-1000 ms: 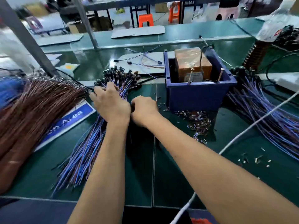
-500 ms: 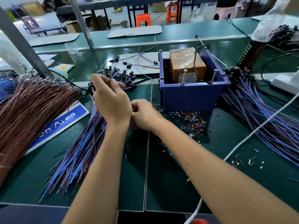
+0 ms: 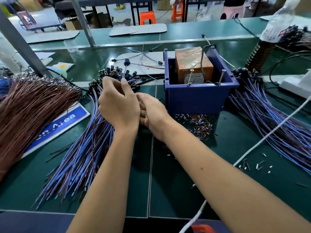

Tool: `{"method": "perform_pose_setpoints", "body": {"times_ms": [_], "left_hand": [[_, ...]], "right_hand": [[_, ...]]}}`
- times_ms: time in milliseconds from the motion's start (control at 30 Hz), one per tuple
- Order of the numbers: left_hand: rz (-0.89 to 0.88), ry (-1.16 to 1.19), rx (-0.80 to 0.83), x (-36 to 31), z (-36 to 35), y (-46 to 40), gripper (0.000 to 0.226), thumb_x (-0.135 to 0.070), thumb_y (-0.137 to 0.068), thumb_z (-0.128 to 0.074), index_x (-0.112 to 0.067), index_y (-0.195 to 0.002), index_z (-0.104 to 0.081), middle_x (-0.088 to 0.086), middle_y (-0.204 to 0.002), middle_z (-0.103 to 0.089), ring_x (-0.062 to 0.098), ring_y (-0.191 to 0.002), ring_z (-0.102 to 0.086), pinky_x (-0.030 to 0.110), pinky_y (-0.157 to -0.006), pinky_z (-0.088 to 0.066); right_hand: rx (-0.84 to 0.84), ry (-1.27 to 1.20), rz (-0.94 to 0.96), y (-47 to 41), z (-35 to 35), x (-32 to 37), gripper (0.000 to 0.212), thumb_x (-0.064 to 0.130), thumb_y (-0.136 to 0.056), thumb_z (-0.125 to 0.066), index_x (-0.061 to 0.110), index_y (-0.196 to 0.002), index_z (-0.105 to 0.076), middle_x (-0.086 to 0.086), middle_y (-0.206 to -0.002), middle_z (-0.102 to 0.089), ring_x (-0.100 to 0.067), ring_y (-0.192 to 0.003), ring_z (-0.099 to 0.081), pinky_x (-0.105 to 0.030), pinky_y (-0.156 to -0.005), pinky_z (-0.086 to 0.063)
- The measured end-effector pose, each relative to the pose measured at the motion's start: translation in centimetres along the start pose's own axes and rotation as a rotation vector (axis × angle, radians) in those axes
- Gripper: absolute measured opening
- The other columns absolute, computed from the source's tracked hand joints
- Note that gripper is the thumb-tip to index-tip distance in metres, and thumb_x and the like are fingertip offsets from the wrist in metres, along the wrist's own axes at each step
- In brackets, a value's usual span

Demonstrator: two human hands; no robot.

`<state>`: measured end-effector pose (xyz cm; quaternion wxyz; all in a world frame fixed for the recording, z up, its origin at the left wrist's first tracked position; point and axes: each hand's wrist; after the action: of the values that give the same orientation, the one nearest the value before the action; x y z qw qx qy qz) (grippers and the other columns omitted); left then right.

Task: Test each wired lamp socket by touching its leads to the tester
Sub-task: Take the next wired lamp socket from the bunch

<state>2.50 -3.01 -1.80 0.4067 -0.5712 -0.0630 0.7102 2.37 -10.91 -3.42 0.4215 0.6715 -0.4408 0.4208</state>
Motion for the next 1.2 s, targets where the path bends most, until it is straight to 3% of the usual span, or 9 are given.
{"method": "perform_pose_setpoints", "body": {"times_ms": [133, 333, 467, 567, 667, 833, 967, 1100, 1200], "left_hand": [[-0.008, -0.04, 0.066, 0.1, -0.1, 0.4, 0.019, -0.034, -0.095, -0.058, -0.02, -0.084, -0.053, -0.007, -0.074, -0.056, 0.023, -0.073, -0.052, 0.03, -0.069, -0.031], [-0.017, -0.033, -0.012, 0.2, 0.4, -0.1, 0.019, -0.033, -0.094, -0.056, -0.014, -0.09, -0.06, -0.004, -0.077, -0.063, 0.029, -0.078, -0.062, 0.03, -0.067, -0.029], [-0.029, -0.047, -0.067, 0.7, 0.5, -0.6, 0.018, -0.029, -0.096, -0.056, -0.012, -0.094, -0.063, 0.002, -0.092, -0.067, 0.028, -0.094, -0.058, 0.021, -0.074, -0.024], [0.029, -0.065, -0.109, 1.4, 0.8, -1.4, 0.017, -0.027, -0.096, -0.057, -0.012, -0.095, -0.065, 0.007, -0.1, -0.064, 0.028, -0.099, -0.055, 0.016, -0.081, -0.021], [0.08, -0.196, 0.081, 2.4, 0.8, -2.1, 0.018, -0.03, -0.096, -0.057, -0.014, -0.097, -0.066, 0.011, -0.106, -0.068, 0.033, -0.105, -0.055, 0.03, -0.086, -0.033], [0.025, -0.361, 0.21, 2.1, 0.8, -1.4, 0.02, -0.034, -0.094, -0.061, -0.022, -0.108, -0.069, 0.009, -0.119, -0.064, 0.033, -0.118, -0.049, 0.038, -0.094, -0.037], [-0.251, 0.194, 0.008, 0.7, 0.4, -0.8, 0.029, -0.029, -0.104, -0.049, -0.013, -0.087, -0.066, 0.008, -0.09, -0.061, 0.025, -0.088, -0.053, 0.036, -0.083, -0.037], [0.155, 1.031, 0.365, -0.7, 0.2, -0.6, 0.041, -0.033, -0.11, -0.036, -0.01, -0.089, -0.063, -0.001, -0.077, -0.062, 0.017, -0.077, -0.055, 0.036, -0.072, -0.045], [0.268, 1.046, 0.432, -0.8, 0.3, -0.9, 0.036, -0.037, -0.105, -0.049, -0.018, -0.077, -0.062, -0.006, -0.07, -0.057, 0.014, -0.073, -0.05, 0.034, -0.071, -0.041]], "right_hand": [[-0.019, -0.162, -0.096, -1.1, -0.6, 1.0, 0.05, 0.044, -0.112, -0.041, 0.004, -0.134, -0.062, -0.007, -0.105, -0.071, -0.021, -0.094, -0.064, -0.036, -0.082, -0.051], [-0.044, -0.355, -0.001, -1.8, -2.3, 2.4, 0.01, 0.025, -0.105, -0.062, 0.017, -0.1, -0.064, -0.003, -0.085, -0.071, -0.019, -0.074, -0.067, -0.034, -0.067, -0.058], [-0.089, -0.37, 0.044, -1.8, -3.4, 2.8, 0.012, 0.013, -0.102, -0.066, 0.015, -0.091, -0.062, -0.007, -0.083, -0.071, -0.023, -0.075, -0.068, -0.038, -0.072, -0.06], [-0.159, -0.11, 0.318, -1.3, -3.6, 2.7, 0.014, 0.008, -0.103, -0.063, 0.014, -0.091, -0.061, -0.011, -0.089, -0.071, -0.018, -0.079, -0.065, -0.043, -0.084, -0.056], [-0.213, 0.185, 0.676, -0.8, -3.4, 3.8, 0.011, 0.009, -0.106, -0.059, 0.0, -0.1, -0.061, -0.014, -0.087, -0.076, -0.019, -0.083, -0.074, -0.045, -0.089, -0.059], [-0.309, 0.329, 0.907, -0.4, -2.8, 6.4, 0.017, 0.01, -0.109, -0.052, -0.004, -0.101, -0.057, -0.005, -0.061, -0.064, -0.016, -0.049, -0.064, -0.035, -0.053, -0.055], [-0.303, 0.632, 0.835, -0.3, -3.1, 6.4, 0.025, 0.016, -0.108, -0.056, 0.0, -0.102, -0.074, -0.002, -0.079, -0.072, -0.021, -0.073, -0.067, -0.043, -0.075, -0.053], [-0.253, 0.931, 0.765, -0.2, -3.3, 6.8, 0.027, 0.016, -0.109, -0.045, 0.005, -0.1, -0.068, -0.007, -0.086, -0.071, -0.028, -0.085, -0.064, -0.045, -0.082, -0.048], [-0.131, 1.183, 0.702, 0.1, -2.9, 7.5, 0.028, 0.006, -0.103, -0.041, 0.003, -0.122, -0.06, -0.01, -0.091, -0.067, -0.034, -0.092, -0.062, -0.041, -0.081, -0.047]]}}
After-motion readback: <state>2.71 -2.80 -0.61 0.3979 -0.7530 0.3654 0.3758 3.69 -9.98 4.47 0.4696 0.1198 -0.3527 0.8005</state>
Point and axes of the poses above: each hand's wrist, its own y-axis away from the middle knuckle, its own z-axis out of the back of the hand, x = y × z
